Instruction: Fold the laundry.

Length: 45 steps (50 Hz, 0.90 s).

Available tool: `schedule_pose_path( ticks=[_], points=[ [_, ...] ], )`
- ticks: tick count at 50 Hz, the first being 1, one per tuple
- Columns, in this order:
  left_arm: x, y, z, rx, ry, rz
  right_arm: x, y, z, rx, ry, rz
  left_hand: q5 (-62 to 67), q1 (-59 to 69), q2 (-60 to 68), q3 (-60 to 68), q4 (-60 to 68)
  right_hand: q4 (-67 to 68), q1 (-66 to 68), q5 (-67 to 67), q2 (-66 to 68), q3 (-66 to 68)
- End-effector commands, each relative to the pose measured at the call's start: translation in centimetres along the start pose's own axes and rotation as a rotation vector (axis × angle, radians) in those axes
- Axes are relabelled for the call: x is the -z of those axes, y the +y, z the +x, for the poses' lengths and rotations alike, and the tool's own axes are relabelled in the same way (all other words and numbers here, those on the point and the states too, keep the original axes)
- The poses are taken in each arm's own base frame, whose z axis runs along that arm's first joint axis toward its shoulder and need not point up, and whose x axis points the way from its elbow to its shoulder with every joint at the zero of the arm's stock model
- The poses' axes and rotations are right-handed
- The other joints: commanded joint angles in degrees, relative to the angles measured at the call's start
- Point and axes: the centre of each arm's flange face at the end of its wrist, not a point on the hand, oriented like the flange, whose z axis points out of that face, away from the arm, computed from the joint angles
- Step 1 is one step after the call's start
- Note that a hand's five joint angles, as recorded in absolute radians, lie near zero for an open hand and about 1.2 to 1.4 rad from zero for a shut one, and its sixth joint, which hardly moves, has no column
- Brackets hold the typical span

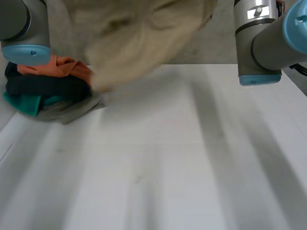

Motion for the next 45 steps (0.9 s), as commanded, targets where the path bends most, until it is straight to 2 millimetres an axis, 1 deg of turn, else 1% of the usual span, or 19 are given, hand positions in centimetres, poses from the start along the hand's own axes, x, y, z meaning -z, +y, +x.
schedule_pose_path(
  ticks=[1, 2, 3, 6, 7, 10, 11, 14, 15, 18, 19, 24, 25, 26, 27, 30, 34, 39, 45],
  points=[
    [2.6, 4.3, 1.1, -0.002, 0.066, -0.167, 3.9, 3.9, -2.2, -0.018, -0.126, -0.206, 13.3, 13.1, 11.6, 12.1, 11.6, 11.5, 16.0, 13.2, 13.1, 12.1],
    [3.1, 4.9, 1.3, 0.000, 0.076, -0.189, 4.6, 4.5, -2.5, -0.020, -0.145, -0.240, 13.3, 13.1, 11.6, 12.1, 11.6, 11.5, 16.0, 13.2, 13.1, 12.1],
    [4.3, 6.1, 1.9, 0.002, 0.102, -0.240, 6.5, 6.1, -3.4, -0.025, -0.192, -0.323, 13.3, 13.1, 11.6, 12.1, 11.6, 11.5, 16.0, 13.2, 13.1, 12.1],
    [6.7, 8.4, 2.8, 0.002, 0.155, -0.333, 9.7, 8.2, -4.5, -0.037, -0.263, -0.457, 13.3, 13.1, 11.6, 12.1, 11.6, 11.5, 16.0, 13.2, 13.1, 12.1],
    [8.6, 9.9, 3.7, 0.001, 0.199, -0.398, 11.8, 9.4, -5.1, -0.037, -0.302, -0.546, 13.3, 13.1, 11.6, 12.1, 11.6, 11.5, 16.0, 13.2, 13.1, 12.1],
    [11.8, 12.0, 4.8, -0.002, 0.270, -0.500, 15.5, 11.1, -5.7, -0.033, -0.370, -0.689, 13.3, 13.1, 11.6, 12.1, 11.6, 11.5, 16.0, 13.2, 13.1, 12.1],
    [13.9, 13.3, 5.3, -0.004, 0.309, -0.567, 17.8, 11.8, -5.9, -0.021, -0.411, -0.780, 13.3, 13.1, 11.6, 12.1, 11.6, 11.5, 16.0, 13.2, 13.1, 12.1],
    [16.8, 14.5, 5.7, -0.012, 0.358, -0.655, 20.8, 12.4, -6.0, -0.002, -0.469, -0.905, 13.3, 13.1, 11.6, 12.1, 11.6, 11.5, 16.0, 13.2, 13.1, 12.1],
    [18.4, 15.0, 5.9, -0.021, 0.391, -0.706, 22.5, 12.4, -5.8, 0.012, -0.506, -0.981, 13.3, 13.1, 11.6, 12.1, 11.6, 11.5, 16.0, 13.2, 13.1, 12.1],
    [20.3, 14.8, 6.0, -0.039, 0.434, -0.763, 24.3, 12.1, -5.5, 0.026, -0.552, -1.064, 13.3, 13.1, 11.6, 12.1, 11.6, 11.5, 16.0, 13.2, 13.1, 12.1],
    [21.0, 14.2, 6.1, -0.048, 0.461, -0.784, 25.0, 11.6, -5.2, 0.031, -0.575, -1.099, 13.3, 13.1, 11.6, 12.1, 11.6, 11.5, 16.0, 13.2, 13.1, 12.1],
    [22.4, 12.1, 6.0, -0.082, 0.520, -0.819, 24.6, 9.1, -4.0, 0.029, -0.590, -1.108, 13.3, 13.1, 11.6, 12.1, 11.6, 8.7, 13.2, 10.4, 10.2, 9.2],
    [22.5, 11.8, 5.9, -0.088, 0.524, -0.820, 24.4, 8.7, -3.8, 0.031, -0.587, -1.101, 12.2, 11.9, 10.5, 10.9, 10.5, 1.5, 6.0, 3.2, 3.1, 2.0],
    [22.5, 11.2, 5.6, -0.099, 0.527, -0.819, 23.8, 7.7, -3.3, 0.035, -0.581, -1.083, -1.5, -1.7, -3.2, -2.8, -3.2, -12.6, -8.1, -10.9, -11.0, -12.0],
    [22.4, 10.9, 5.5, -0.108, 0.529, -0.818, 23.6, 7.3, -3.1, 0.039, -0.578, -1.074, -10.6, -10.8, -12.3, -11.9, -12.3, -20.1, -15.5, -18.4, -18.5, -19.5],
    [22.1, 10.0, 4.9, -0.135, 0.524, -0.810, 22.4, 5.7, -2.3, 0.069, -0.565, -1.024, -23.8, -24.0, -25.5, -25.1, -25.5, -39.6, -35.1, -37.9, -38.0, -39.0],
    [22.4, 9.7, 4.6, -0.164, 0.522, -0.825, 21.0, 4.4, -1.8, 0.107, -0.563, -0.961, -34.9, -35.1, -36.6, -36.2, -36.6, -41.7, -37.1, -40.0, -40.1, -41.1],
    [22.9, 10.1, 4.1, -0.193, 0.514, -0.863, 20.0, 3.5, -1.9, 0.137, -0.585, -0.930, -39.8, -40.0, -41.5, -41.1, -41.5, -45.0, -40.5, -43.3, -43.4, -44.5],
    [24.0, 10.8, 3.7, -0.207, 0.535, -0.919, 19.9, 4.5, -3.2, 0.117, -0.630, -0.978, -46.2, -46.4, -47.9, -47.5, -47.9, -50.1, -45.5, -48.4, -48.5, -49.5]
  ],
)
